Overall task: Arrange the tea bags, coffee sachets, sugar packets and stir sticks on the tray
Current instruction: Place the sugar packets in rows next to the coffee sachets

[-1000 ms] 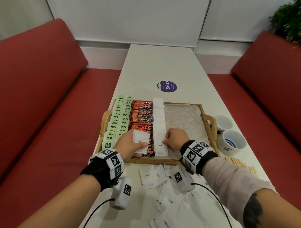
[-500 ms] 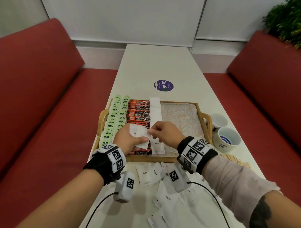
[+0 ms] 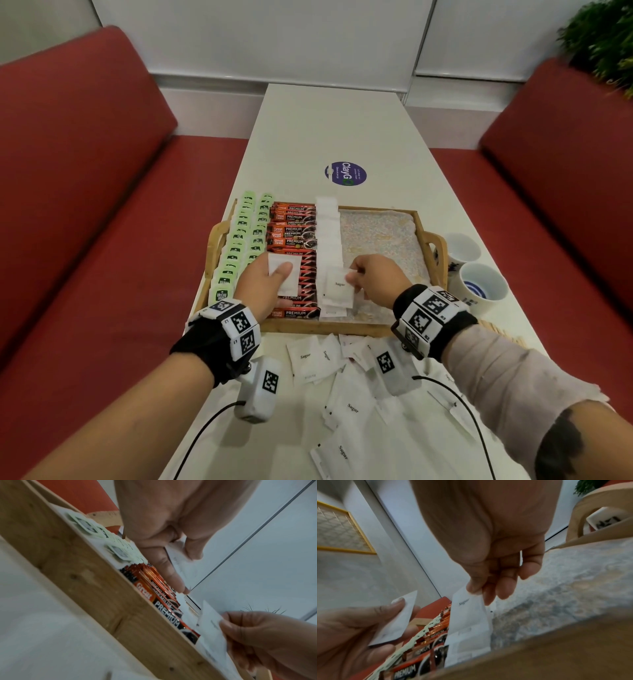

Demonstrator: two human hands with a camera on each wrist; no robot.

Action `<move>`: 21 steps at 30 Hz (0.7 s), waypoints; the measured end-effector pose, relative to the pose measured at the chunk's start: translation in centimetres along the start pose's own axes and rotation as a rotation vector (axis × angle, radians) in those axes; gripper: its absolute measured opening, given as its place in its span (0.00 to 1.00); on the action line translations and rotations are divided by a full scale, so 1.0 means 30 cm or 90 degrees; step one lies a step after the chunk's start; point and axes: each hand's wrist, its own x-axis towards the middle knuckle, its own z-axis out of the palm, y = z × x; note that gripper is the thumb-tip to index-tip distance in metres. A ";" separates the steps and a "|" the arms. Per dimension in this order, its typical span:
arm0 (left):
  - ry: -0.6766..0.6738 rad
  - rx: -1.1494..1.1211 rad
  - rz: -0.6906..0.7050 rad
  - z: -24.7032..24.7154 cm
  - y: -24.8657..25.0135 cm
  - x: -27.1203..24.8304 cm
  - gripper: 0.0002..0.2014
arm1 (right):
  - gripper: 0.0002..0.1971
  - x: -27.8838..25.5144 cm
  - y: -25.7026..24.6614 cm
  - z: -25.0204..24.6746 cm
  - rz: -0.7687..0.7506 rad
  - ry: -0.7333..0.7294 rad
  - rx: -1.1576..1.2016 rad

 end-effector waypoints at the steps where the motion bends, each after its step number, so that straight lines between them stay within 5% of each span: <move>1: -0.001 0.002 -0.001 0.000 -0.002 0.001 0.12 | 0.05 -0.001 0.007 0.004 0.012 -0.018 -0.010; 21: -0.015 0.029 0.014 0.020 -0.001 -0.021 0.07 | 0.06 0.000 -0.030 0.055 0.072 -0.065 -0.065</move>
